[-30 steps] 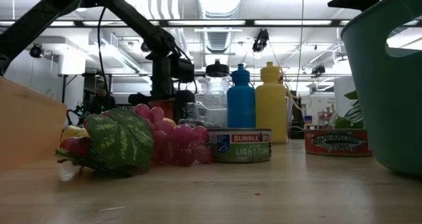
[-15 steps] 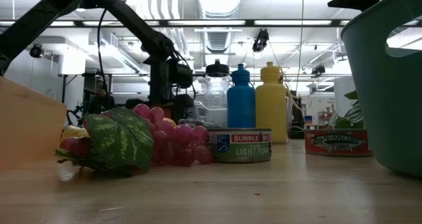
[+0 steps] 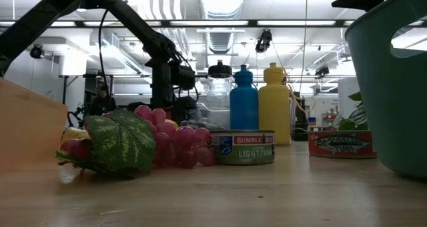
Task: Pick & Place Food Item
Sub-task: Put the orange into the orange bin
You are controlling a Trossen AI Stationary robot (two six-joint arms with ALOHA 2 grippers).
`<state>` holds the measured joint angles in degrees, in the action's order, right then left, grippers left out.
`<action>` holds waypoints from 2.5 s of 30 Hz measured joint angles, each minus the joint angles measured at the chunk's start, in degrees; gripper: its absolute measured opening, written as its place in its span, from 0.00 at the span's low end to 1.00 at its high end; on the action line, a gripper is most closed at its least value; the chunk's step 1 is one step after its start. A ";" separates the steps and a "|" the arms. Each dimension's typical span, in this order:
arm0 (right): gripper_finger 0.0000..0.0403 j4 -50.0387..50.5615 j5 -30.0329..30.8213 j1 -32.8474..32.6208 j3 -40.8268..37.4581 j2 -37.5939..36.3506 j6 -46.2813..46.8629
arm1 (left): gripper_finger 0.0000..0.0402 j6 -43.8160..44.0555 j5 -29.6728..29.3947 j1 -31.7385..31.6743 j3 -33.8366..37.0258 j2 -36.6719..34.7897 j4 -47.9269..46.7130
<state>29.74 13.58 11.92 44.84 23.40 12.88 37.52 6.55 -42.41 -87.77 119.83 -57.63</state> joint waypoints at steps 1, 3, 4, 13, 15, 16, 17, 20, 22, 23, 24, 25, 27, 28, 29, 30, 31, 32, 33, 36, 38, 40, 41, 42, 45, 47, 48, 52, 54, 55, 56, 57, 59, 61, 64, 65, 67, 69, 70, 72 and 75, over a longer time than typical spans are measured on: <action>0.82 0.00 0.00 -0.01 0.00 0.00 0.00 | 0.73 0.00 0.06 0.00 -0.02 0.00 0.00; 0.82 0.00 0.00 0.01 -0.02 0.00 0.00 | 0.73 0.00 0.10 0.00 0.00 0.00 0.00; 0.82 0.00 0.00 -0.02 0.00 0.00 0.00 | 0.73 0.00 0.10 0.00 -0.02 0.00 0.00; 0.82 0.00 0.00 0.00 0.00 0.00 0.00 | 0.74 0.47 1.43 0.00 -0.07 -1.09 -2.43; 0.82 0.02 -0.01 0.00 -0.01 -0.01 0.00 | 0.73 1.36 1.42 0.00 -0.07 -2.28 -3.49; 0.82 0.00 0.00 -0.02 -0.02 0.00 0.00 | 0.73 1.81 1.40 0.00 -0.07 -3.02 -3.94; 0.82 0.01 -0.02 -0.01 0.00 0.00 0.00 | 0.73 2.02 1.38 0.03 -0.07 -3.86 -4.23; 0.82 0.01 0.00 -0.02 0.00 0.00 0.00 | 0.74 3.92 0.60 0.12 -0.07 -7.52 -5.71; 0.82 0.00 0.00 -0.02 0.00 0.00 0.00 | 0.75 5.41 -1.12 0.53 -0.07 -10.82 -6.56; 0.82 0.00 0.00 -0.02 0.00 -0.02 0.00 | 0.75 6.08 -2.57 0.90 -0.07 -12.50 -7.08; 0.82 0.02 0.00 -0.02 0.00 -0.02 0.00 | 0.75 6.83 -4.29 1.56 -0.07 -14.51 -7.69; 0.82 0.00 0.00 -0.01 0.00 0.00 0.00 | 0.75 7.62 -6.17 2.25 -0.07 -16.48 -8.22; 0.82 0.00 0.00 -0.01 -0.01 -0.01 0.00 | 0.75 9.48 -9.58 4.00 -0.07 -20.61 -9.50; 0.82 0.00 0.00 -0.01 0.00 -0.02 0.00 | 0.74 10.15 -11.19 5.01 -0.07 -22.67 -10.00; 0.82 0.01 0.00 -0.02 0.00 -0.02 0.00 | 0.74 10.69 -12.75 6.06 -0.07 -24.69 -10.41; 0.82 0.00 0.00 0.00 0.00 0.00 0.00 | 0.74 10.94 -14.02 7.13 -0.07 -26.62 -10.83; 0.82 0.00 -0.02 -0.02 -0.02 0.00 0.00 | 0.74 10.98 -15.25 8.33 -0.07 -28.55 -11.26; 0.82 0.00 0.00 -0.01 0.00 0.00 0.00 | 0.74 11.01 -16.40 9.53 -0.07 -30.38 -11.58; 0.82 0.00 0.00 0.00 0.00 0.00 0.00 | 0.74 11.36 -17.39 10.93 -0.07 -32.22 -11.97; 0.82 0.01 0.00 0.00 0.00 -0.01 0.01 | 0.74 13.78 -20.61 15.35 -0.07 -36.96 -14.13; 0.82 0.02 0.00 -0.02 0.00 0.00 0.00 | 0.74 15.26 -22.48 18.64 -0.07 -39.55 -15.99; 0.82 0.00 0.00 -0.02 0.00 0.00 0.00 | 0.74 16.84 -24.17 22.35 -0.07 -41.69 -18.80; 0.82 0.01 -0.01 -0.01 0.00 -0.01 0.00 | 0.74 17.77 -24.97 24.38 -0.07 -42.48 -20.40; 0.82 0.00 0.00 -0.01 0.00 0.00 0.00 | 0.74 19.03 -25.42 26.64 -0.07 -43.17 -22.06; 0.82 0.01 0.00 0.00 -0.01 0.00 0.00 | 0.74 23.49 -25.85 33.80 -0.07 -44.37 -26.93; 0.82 0.02 0.00 -0.02 0.00 0.00 0.00 | 0.74 27.08 -26.22 39.27 -0.07 -44.75 -29.56; 0.82 0.00 0.00 0.01 0.00 -0.02 0.00 | 0.74 29.06 -26.56 42.31 -0.07 -44.76 -30.52; 0.82 0.00 0.00 -0.02 0.00 0.00 0.00 | 0.74 37.88 -27.53 54.96 0.80 -44.61 -32.23; 0.82 0.01 -0.01 -0.01 0.00 0.00 0.00 | 0.74 42.28 -27.56 60.99 2.55 -44.68 -32.31; 0.82 0.00 0.00 0.00 0.00 -0.02 0.00 | 0.74 45.12 -27.57 63.94 3.70 -44.68 -32.25; 0.82 0.02 -0.02 -0.02 0.00 0.00 0.00 | 0.74 48.36 -27.57 66.71 4.95 -44.68 -32.15; 0.82 0.00 0.00 -0.01 -0.01 -0.01 0.00 | 0.74 51.67 -27.56 69.18 6.36 -44.68 -31.87; 0.82 0.02 0.00 -0.02 0.00 0.00 0.00 | 0.74 57.08 -27.03 73.24 9.37 -44.68 -30.46; 0.82 0.01 -0.01 -0.02 0.00 -0.01 0.00 | 0.74 60.19 -25.53 75.98 12.30 -44.68 -27.99; 0.82 0.01 -0.02 -0.02 0.00 0.00 0.00 | 0.74 61.74 -23.08 77.55 16.78 -44.68 -23.19; 0.82 0.00 0.00 0.00 0.00 0.00 0.00 | 0.74 62.07 -22.23 77.64 18.12 -44.68 -21.75; 0.82 0.00 0.00 0.01 0.00 0.00 0.00 | 0.74 62.61 -21.26 77.61 21.02 -44.68 -18.34; 0.82 0.02 -0.01 -0.01 -0.01 0.00 0.00 | 0.74 63.48 -20.84 77.56 24.02 -44.68 -14.87; 0.82 0.00 -0.01 -0.01 -0.01 0.00 0.00 | 0.74 63.97 -20.28 77.42 25.70 -44.68 -12.91; 0.82 0.00 -0.01 0.00 0.00 -0.01 0.00 | 0.74 65.55 -18.65 76.97 28.98 -44.69 -8.32; 0.82 0.02 -0.02 -0.02 0.00 -0.02 0.00 | 0.74 66.34 -16.70 76.76 34.15 -44.70 -0.73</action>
<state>29.75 13.57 11.90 44.83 23.38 12.88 103.86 -10.15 34.35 -53.61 75.13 -58.36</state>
